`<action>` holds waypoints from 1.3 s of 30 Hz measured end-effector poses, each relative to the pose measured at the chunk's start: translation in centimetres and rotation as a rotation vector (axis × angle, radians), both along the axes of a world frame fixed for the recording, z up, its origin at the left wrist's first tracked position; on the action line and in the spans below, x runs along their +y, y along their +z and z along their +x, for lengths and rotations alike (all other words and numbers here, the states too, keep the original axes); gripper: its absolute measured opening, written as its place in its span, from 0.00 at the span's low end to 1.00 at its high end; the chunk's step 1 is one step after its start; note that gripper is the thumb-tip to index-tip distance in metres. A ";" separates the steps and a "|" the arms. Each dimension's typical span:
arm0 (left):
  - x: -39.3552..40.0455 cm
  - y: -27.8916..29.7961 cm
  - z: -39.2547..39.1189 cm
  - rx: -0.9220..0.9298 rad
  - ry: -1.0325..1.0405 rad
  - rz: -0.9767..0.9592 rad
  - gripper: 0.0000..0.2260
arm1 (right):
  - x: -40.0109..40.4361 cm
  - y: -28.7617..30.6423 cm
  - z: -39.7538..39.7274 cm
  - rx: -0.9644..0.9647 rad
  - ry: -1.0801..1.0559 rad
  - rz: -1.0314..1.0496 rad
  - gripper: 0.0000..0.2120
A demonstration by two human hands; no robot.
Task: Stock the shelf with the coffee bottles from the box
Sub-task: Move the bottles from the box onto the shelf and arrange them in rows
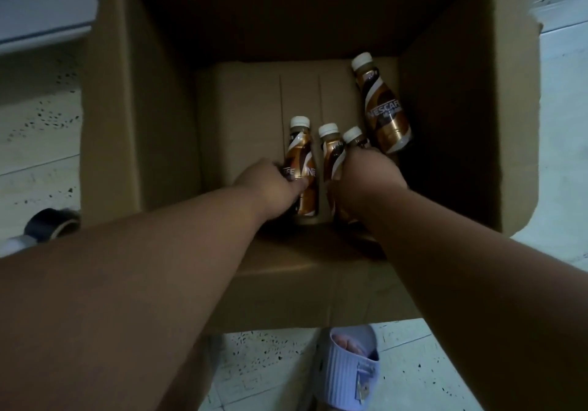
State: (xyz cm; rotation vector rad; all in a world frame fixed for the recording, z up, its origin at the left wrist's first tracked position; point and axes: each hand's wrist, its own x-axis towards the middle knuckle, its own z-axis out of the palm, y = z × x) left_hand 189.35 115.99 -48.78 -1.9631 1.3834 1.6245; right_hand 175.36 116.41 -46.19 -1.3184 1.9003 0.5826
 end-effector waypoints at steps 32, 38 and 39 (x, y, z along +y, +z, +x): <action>-12.7 47.7 6.8 0.872 1.078 -0.113 0.29 | -14.4 45.0 3.6 -1.273 -1.099 -0.206 0.18; -16.2 48.9 7.2 0.807 0.902 -0.202 0.27 | -18.1 46.2 2.4 -1.371 -0.896 -0.275 0.27; -16.9 48.7 7.0 0.783 0.867 -0.235 0.26 | -19.0 46.0 2.2 -1.361 -0.858 -0.300 0.30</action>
